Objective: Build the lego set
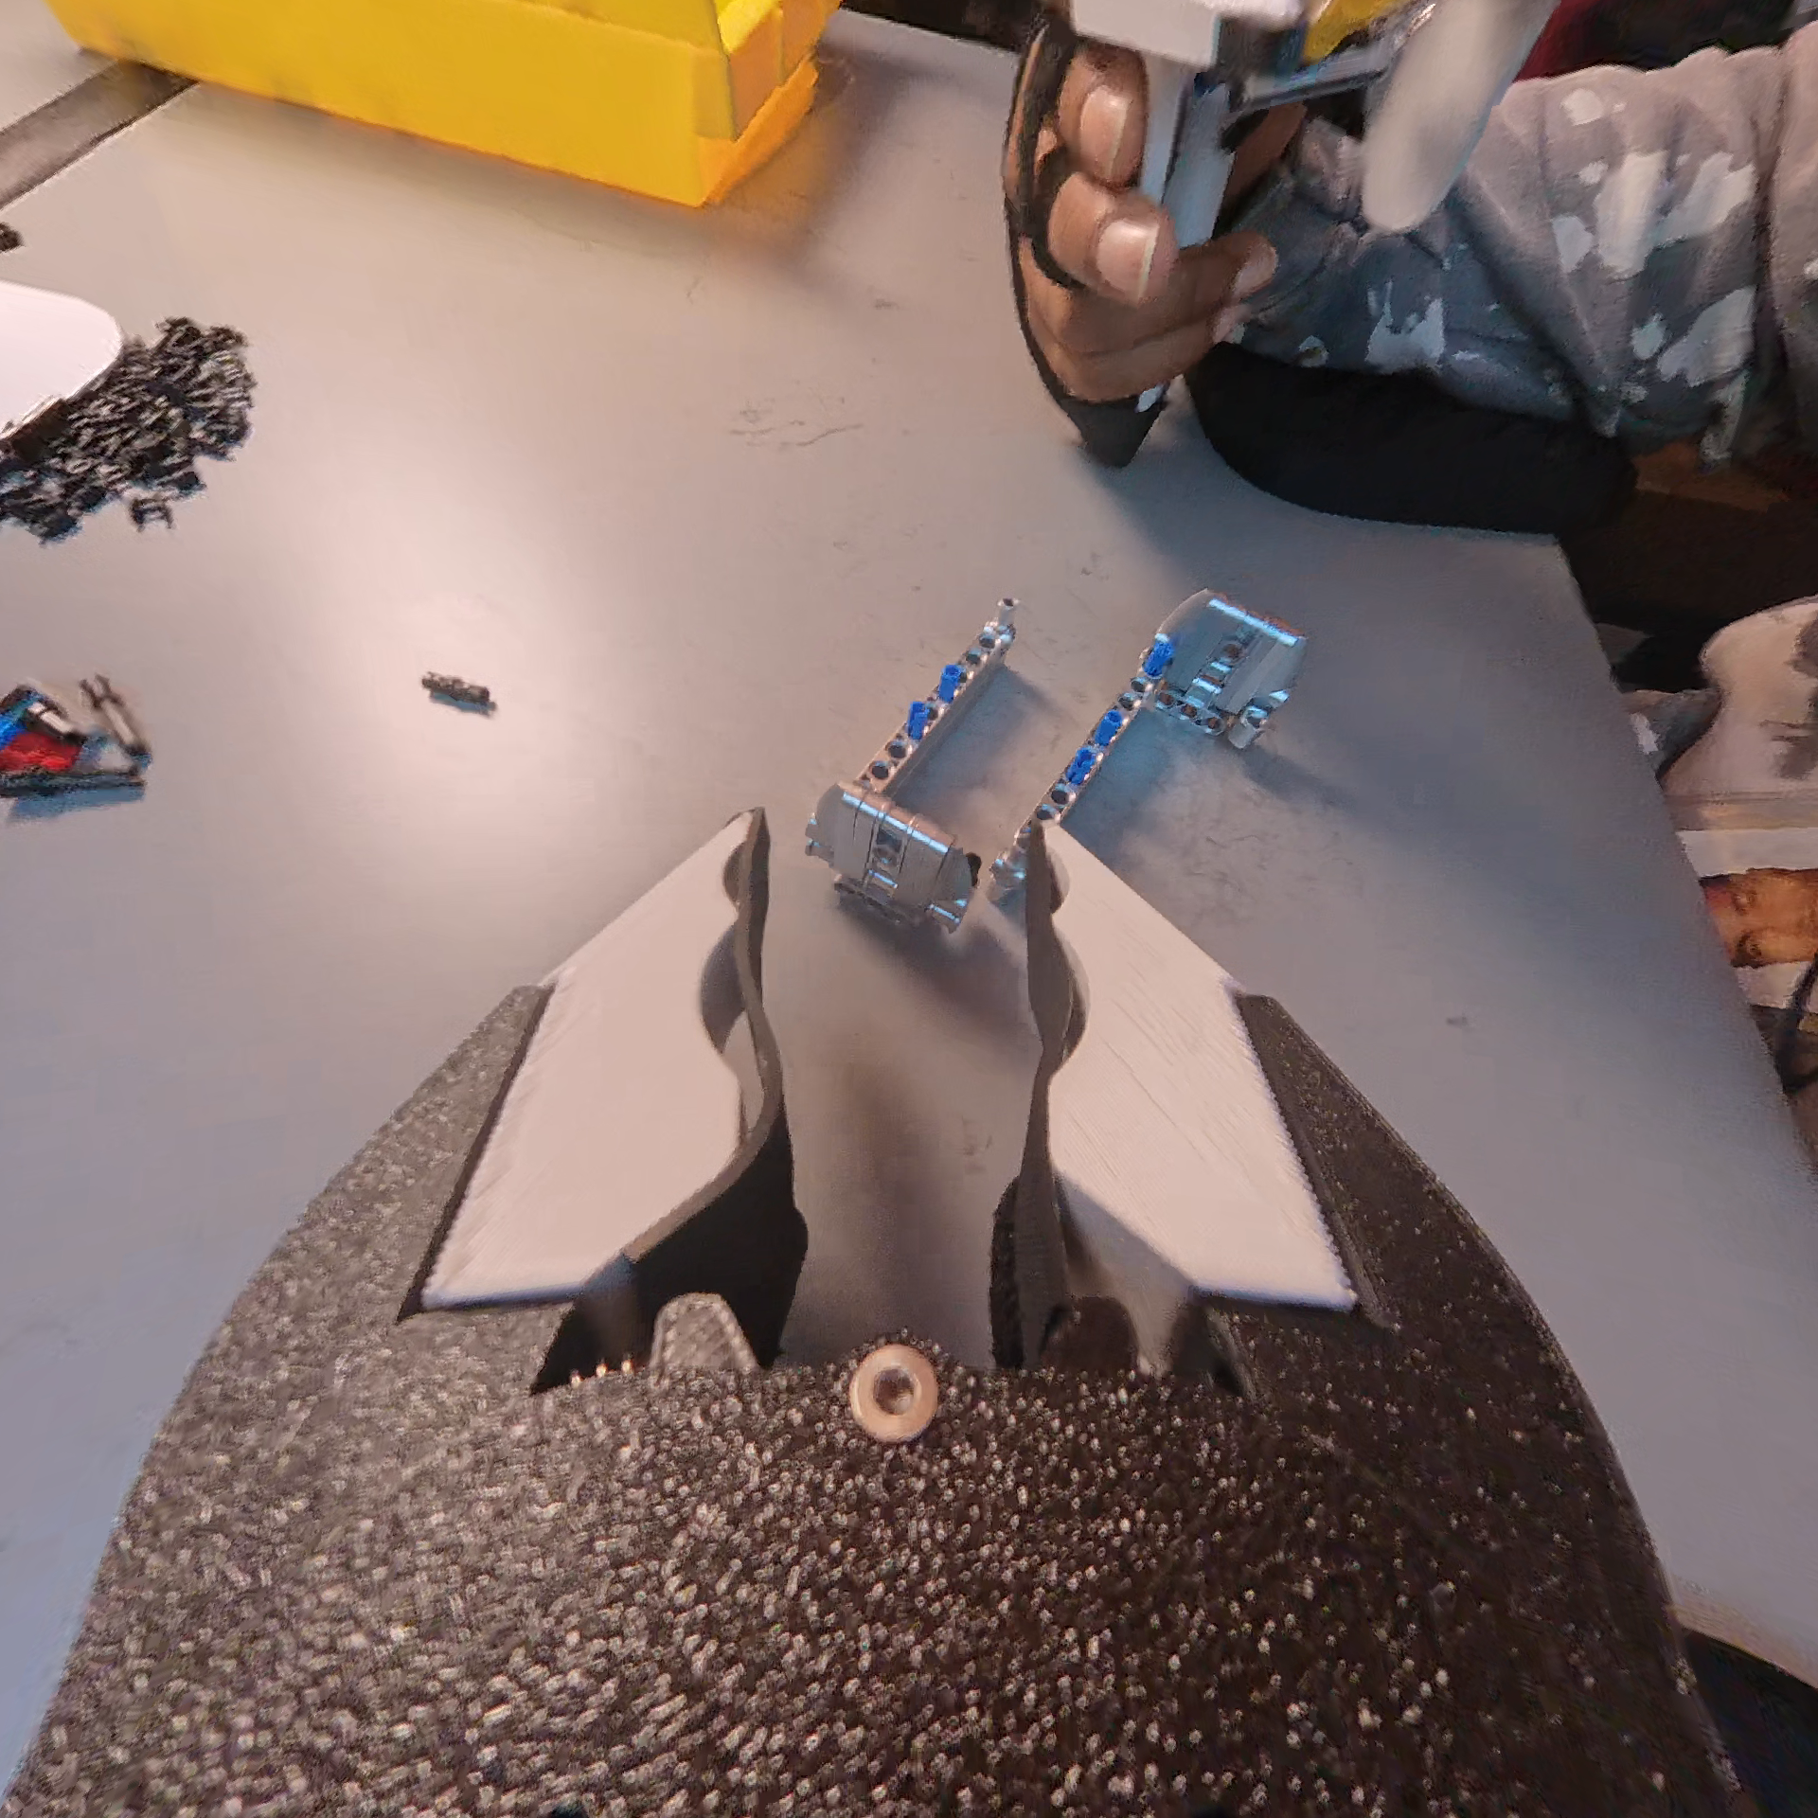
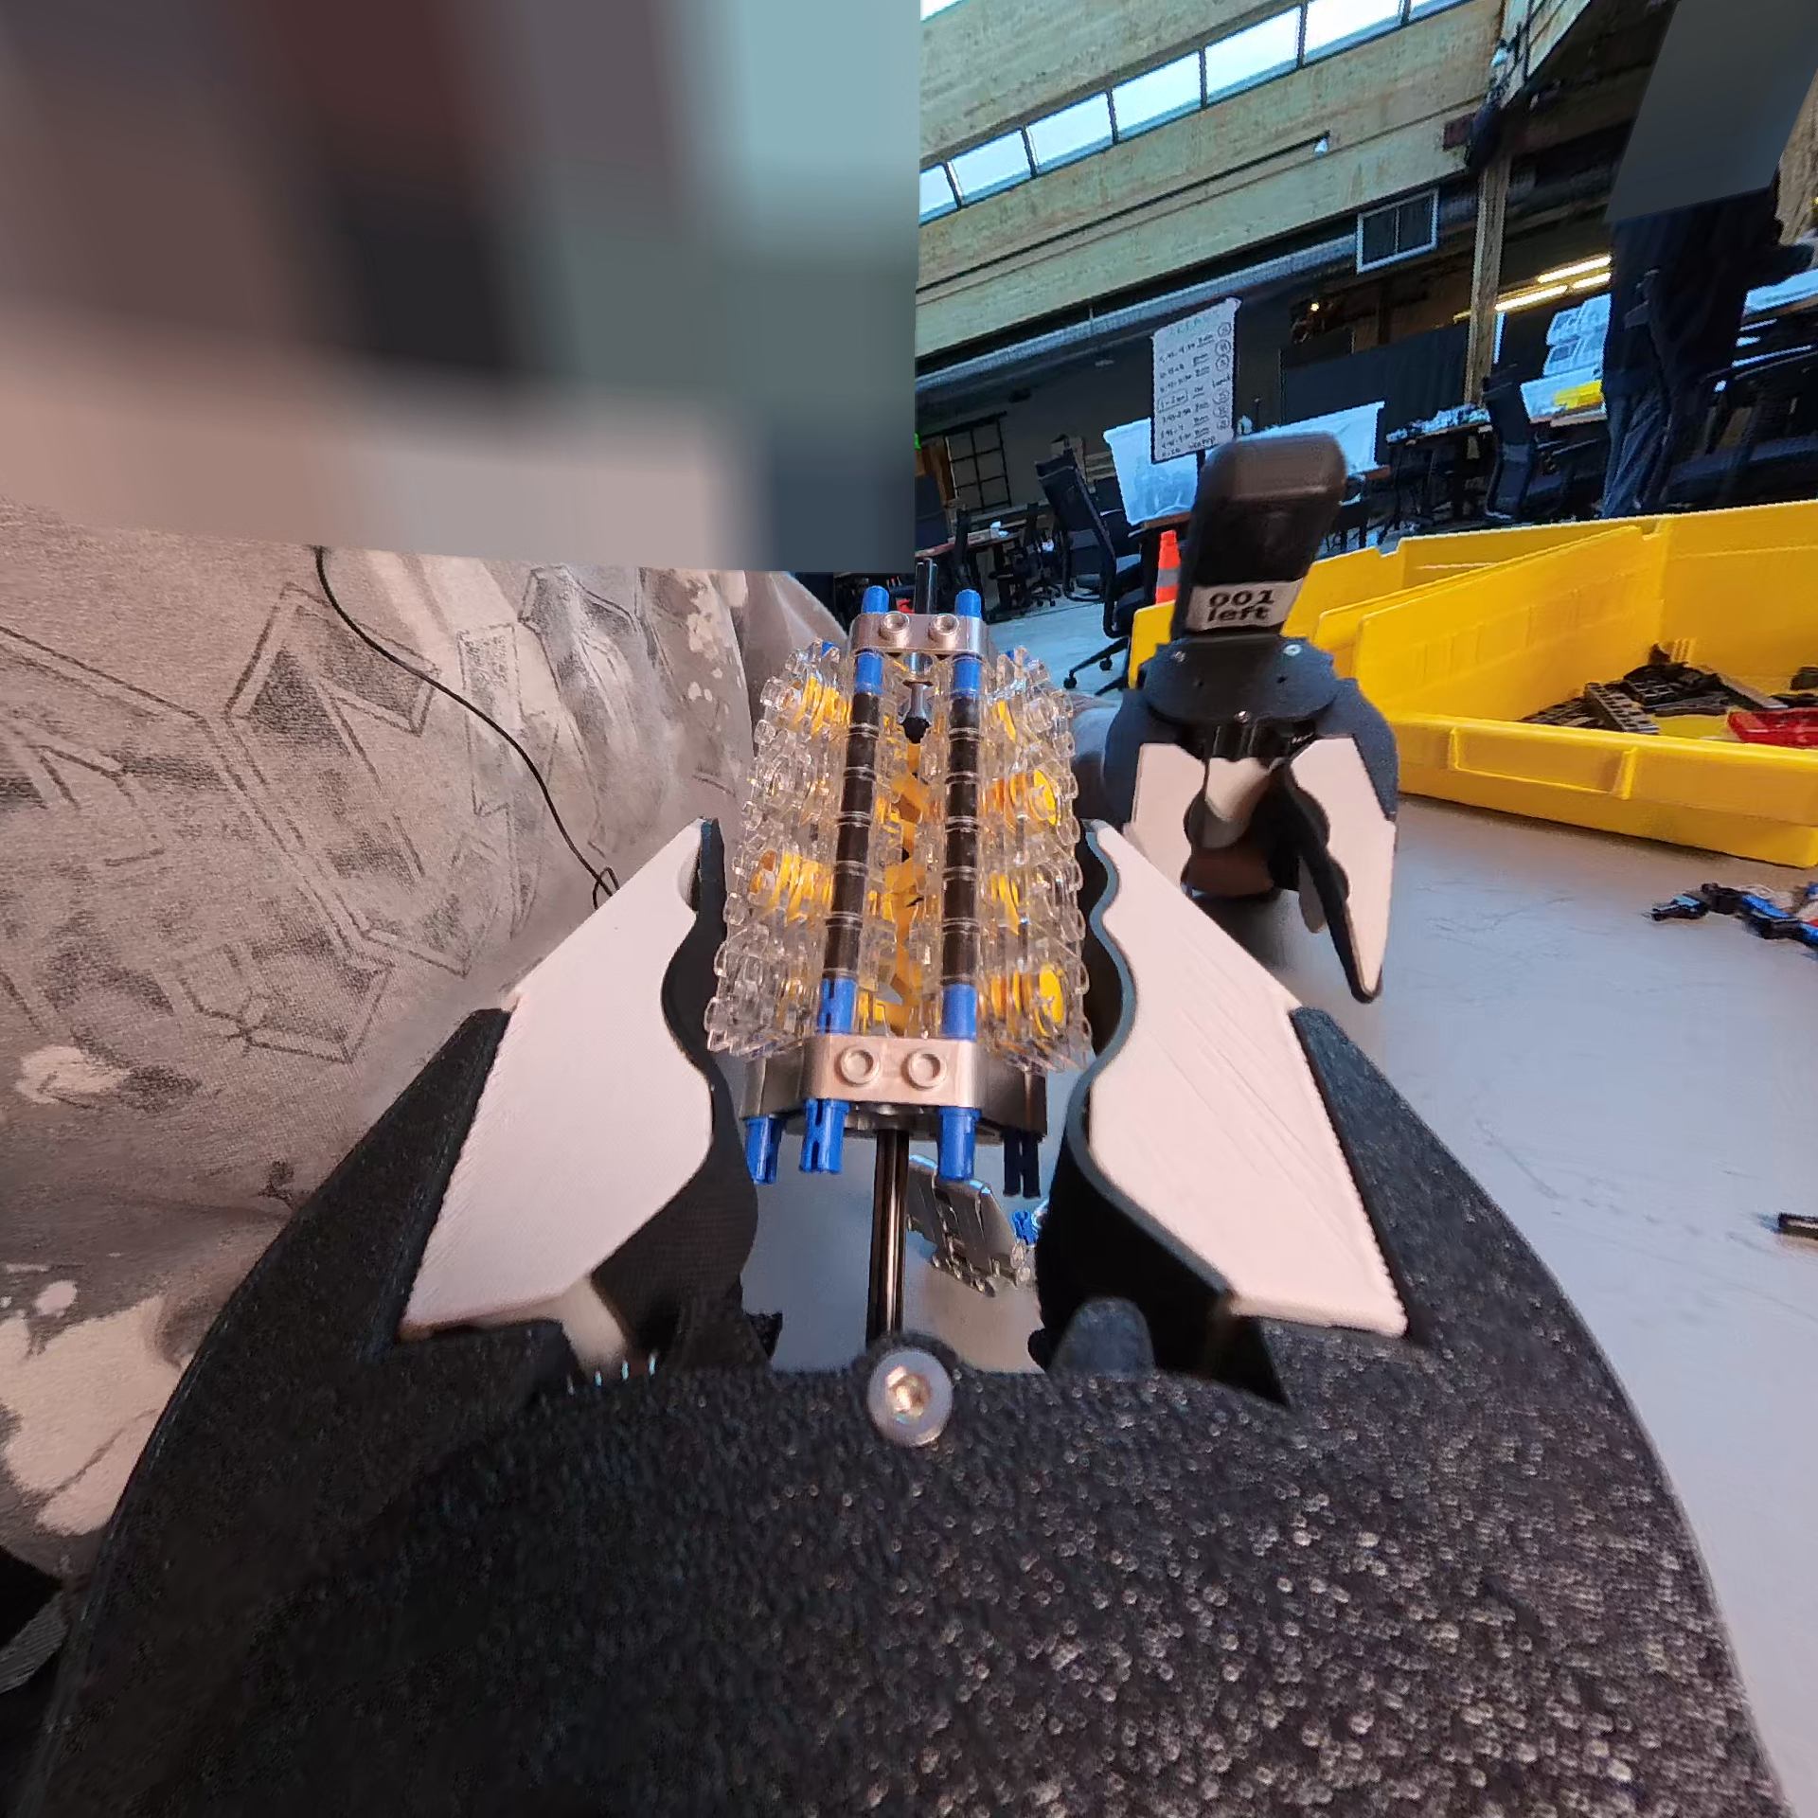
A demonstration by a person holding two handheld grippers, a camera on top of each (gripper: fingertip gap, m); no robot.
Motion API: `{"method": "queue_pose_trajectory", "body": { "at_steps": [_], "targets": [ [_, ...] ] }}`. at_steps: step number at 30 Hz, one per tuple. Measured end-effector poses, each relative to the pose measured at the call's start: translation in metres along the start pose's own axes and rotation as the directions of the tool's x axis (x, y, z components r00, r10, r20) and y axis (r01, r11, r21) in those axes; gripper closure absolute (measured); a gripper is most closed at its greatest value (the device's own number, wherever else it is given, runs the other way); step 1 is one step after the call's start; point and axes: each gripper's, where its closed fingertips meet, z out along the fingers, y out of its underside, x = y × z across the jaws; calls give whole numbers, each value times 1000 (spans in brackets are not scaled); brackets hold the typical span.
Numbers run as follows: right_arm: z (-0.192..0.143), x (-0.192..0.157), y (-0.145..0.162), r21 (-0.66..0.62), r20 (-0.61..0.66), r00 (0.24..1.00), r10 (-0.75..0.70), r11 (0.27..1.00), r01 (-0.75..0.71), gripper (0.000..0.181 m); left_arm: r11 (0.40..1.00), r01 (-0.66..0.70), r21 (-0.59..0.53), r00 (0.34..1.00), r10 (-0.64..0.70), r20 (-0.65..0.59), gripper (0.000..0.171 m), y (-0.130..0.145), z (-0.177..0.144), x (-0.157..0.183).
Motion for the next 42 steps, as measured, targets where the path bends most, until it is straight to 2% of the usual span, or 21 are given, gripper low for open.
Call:
{"method": "queue_pose_trajectory", "body": {
  "at_steps": [5, 8, 10, 15, 23, 29, 32, 35, 38, 40, 42],
  "targets": [
    [-2, 6, 7, -45, -41, 999, 1, 999, -3, 112, 994, -91, -51, 983, 82, -167, 107, -5, 6, 6],
    [-5, 9, 9, -60, -72, 997, -2, 998, -2, 112, 981, -153, -119, 967, 124, -224, 107, 2, 11, 1],
    [-8, 11, 9, -69, -93, 996, -6, 998, 0, 112, 969, -184, -164, 957, 139, -254, 113, 8, 11, -2],
    [-12, 17, 12, -90, -122, 993, -2, 996, -9, 112, 960, -199, -199, 951, 141, -274, 133, 16, 12, -5],
    [-10, 19, 14, -102, -123, 992, 10, 995, -23, 112, 963, -221, -156, 949, 176, -261, 127, 12, 19, -3],
    [-9, 18, 16, -115, -125, 992, 8, 993, -22, 112, 955, -243, -171, 940, 188, -285, 131, 15, 30, 4],
    [-8, 19, 18, -131, -133, 991, 10, 991, -28, 112, 964, -204, -169, 956, 160, -246, 132, 13, 31, 2],
    [-9, 26, 24, -176, -174, 985, 5, 984, -36, 113, 980, -109, -166, 978, 76, -194, 132, 11, 28, -4],
    [-12, 37, 36, -275, -249, 967, -48, 961, -23, 112, 985, 46, -165, 990, -67, -123, 132, 10, 23, -14],
    [-14, 45, 44, -349, -290, 951, -110, 937, 2, 111, 977, 171, -128, 979, -183, -88, 132, 5, 19, -21],
    [-15, 52, 52, -428, -325, 928, -182, 903, 28, 111, 960, 274, -64, 954, -280, -105, 132, -4, 14, -22]
  ]
}}
